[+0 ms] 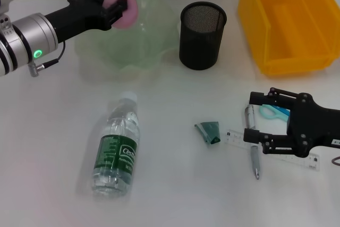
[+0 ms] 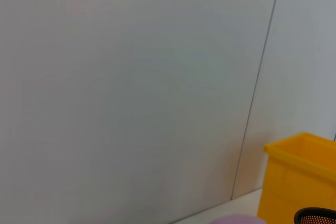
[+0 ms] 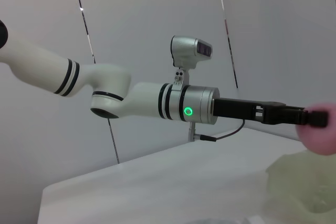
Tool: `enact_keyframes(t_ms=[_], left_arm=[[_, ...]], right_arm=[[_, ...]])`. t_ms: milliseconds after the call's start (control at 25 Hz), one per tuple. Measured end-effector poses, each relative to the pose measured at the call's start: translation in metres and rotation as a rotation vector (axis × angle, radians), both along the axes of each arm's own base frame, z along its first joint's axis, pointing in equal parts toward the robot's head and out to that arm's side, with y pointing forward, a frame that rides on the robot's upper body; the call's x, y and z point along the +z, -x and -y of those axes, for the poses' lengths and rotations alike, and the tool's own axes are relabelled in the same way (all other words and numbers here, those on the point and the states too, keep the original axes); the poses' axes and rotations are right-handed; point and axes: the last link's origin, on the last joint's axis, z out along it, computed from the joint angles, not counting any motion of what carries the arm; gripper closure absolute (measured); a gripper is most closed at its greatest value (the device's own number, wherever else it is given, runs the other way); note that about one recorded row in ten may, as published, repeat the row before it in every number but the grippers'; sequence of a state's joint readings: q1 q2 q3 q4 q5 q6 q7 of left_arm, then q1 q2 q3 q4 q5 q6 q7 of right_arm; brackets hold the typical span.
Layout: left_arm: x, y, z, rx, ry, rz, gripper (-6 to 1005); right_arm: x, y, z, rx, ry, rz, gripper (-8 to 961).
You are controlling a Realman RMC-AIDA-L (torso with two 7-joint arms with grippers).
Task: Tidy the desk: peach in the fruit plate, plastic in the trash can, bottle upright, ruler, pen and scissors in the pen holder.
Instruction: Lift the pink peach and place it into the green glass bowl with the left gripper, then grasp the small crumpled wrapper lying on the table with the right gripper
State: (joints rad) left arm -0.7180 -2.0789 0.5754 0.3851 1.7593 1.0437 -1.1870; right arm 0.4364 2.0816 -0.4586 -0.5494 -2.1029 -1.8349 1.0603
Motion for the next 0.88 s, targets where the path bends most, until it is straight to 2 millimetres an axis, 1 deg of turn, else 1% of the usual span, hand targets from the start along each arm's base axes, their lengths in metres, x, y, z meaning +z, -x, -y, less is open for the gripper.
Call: enact_keyframes(t_ms=[120,400,480,560,600,640,680,720,760,800,840,880], left_arm=[[-0.003,-0.001,0.002,-0.017,-0.017,0.004,693],[-0.004,-0.002,0.003,-0.027,-0.013,0.012,506],[-0.004,-0.003,0.004,-0.034,-0.009,0.018,267],[-0.004,-0.003,0.004,-0.034,-0.009,0.018,255],[0.001,-0.005,0.017,-0.097,0.015,0.073,249],[0.001,-0.005,0.017,-0.097,0.015,0.073,243],[0.005,-0.006,0.029,-0.158,0.034,0.108,237],[0.005,-0.006,0.029,-0.158,0.034,0.108,231],[0.006,-0.005,0.043,-0.209,0.058,0.124,226],[0.005,-0.002,0.052,-0.242,0.081,0.12,220],[0.004,0.002,0.062,-0.266,0.106,0.11,214],[0.002,0.006,0.072,-0.291,0.131,0.088,208]], right_arm=[[0.0,0.0,0.0,-0.001,0.001,0.0,120],[0.0,0.0,0.0,-0.004,0.001,-0.001,121],[0.0,0.0,0.0,-0.013,0.005,-0.004,121],[0.002,-0.001,0.0,-0.022,0.005,-0.008,121],[0.009,-0.002,-0.001,-0.054,0.002,-0.024,121],[0.009,-0.002,-0.001,-0.054,0.002,-0.024,121],[0.02,-0.003,-0.003,-0.098,0.003,-0.046,121],[0.02,-0.003,-0.003,-0.098,0.003,-0.046,121],[0.028,-0.003,-0.004,-0.116,0.007,-0.053,121],[0.044,0.002,-0.003,-0.117,0.037,-0.05,121],[0.044,0.002,-0.003,-0.117,0.037,-0.05,121],[0.06,0.009,-0.004,-0.111,0.069,-0.022,121]])
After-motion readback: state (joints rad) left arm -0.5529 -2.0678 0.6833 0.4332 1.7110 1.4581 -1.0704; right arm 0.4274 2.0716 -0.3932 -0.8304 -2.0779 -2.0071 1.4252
